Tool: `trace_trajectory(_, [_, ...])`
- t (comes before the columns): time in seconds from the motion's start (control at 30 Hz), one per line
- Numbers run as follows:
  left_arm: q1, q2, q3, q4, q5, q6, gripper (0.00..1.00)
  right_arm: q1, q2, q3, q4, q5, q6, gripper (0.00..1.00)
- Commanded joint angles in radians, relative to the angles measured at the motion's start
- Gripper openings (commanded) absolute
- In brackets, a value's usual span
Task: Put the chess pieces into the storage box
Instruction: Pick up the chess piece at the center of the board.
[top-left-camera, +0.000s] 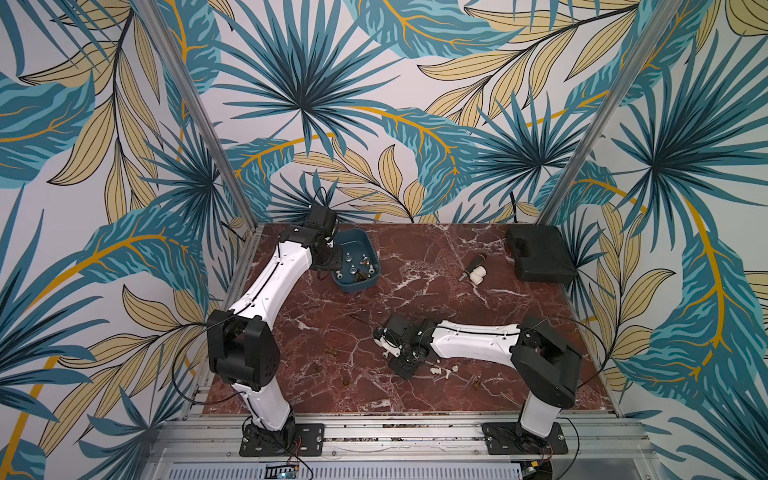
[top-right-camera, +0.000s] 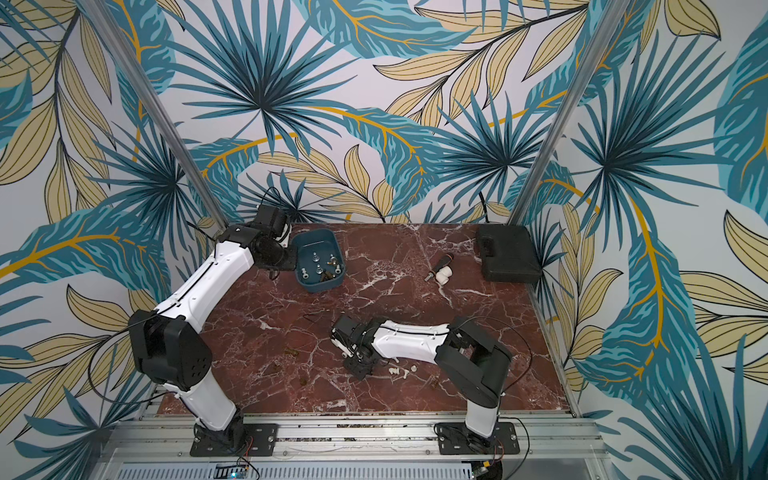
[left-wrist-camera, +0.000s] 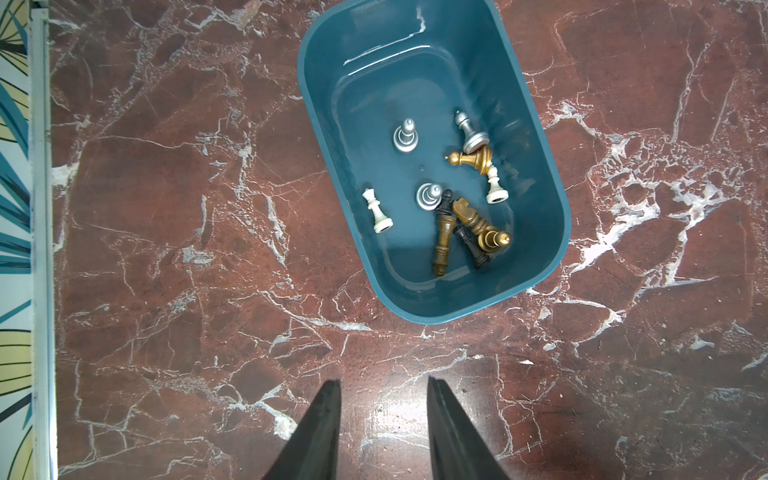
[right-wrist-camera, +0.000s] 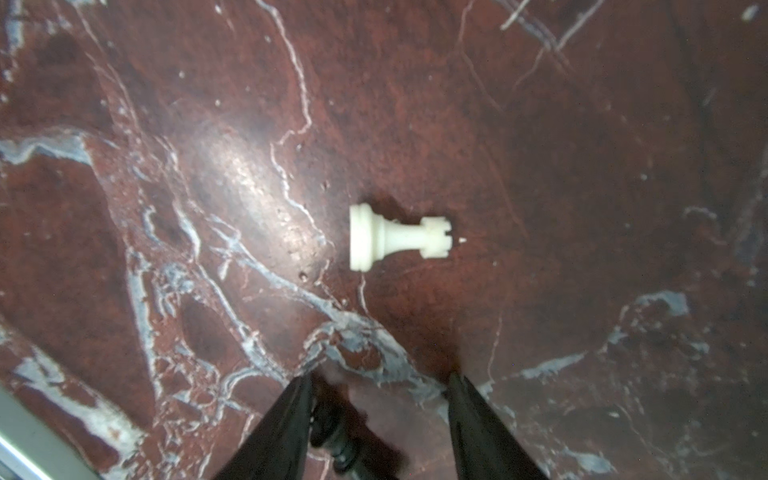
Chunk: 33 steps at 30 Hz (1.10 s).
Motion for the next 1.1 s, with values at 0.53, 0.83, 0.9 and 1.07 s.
trace_trajectory(0.53, [0.008,-0.060,-0.037,0.040,0.006,-0.010,0.39,0.056,-0.052,-0.045,-0.085,0.060,0.032,0.55])
trace_trajectory(0.83, [0.008,-0.070,-0.038,0.035,-0.008,-0.001,0.39,0.058,-0.008,-0.030,-0.063,0.077,0.027,0.41])
trace_trajectory(0.9, [0.008,-0.069,-0.038,0.035,-0.008,0.000,0.39,0.058,0.005,-0.032,-0.064,0.064,0.021,0.36])
trace_trajectory(1.07, [0.009,-0.071,-0.031,0.032,-0.006,0.000,0.39,0.058,0.026,-0.024,-0.071,0.054,0.020,0.24])
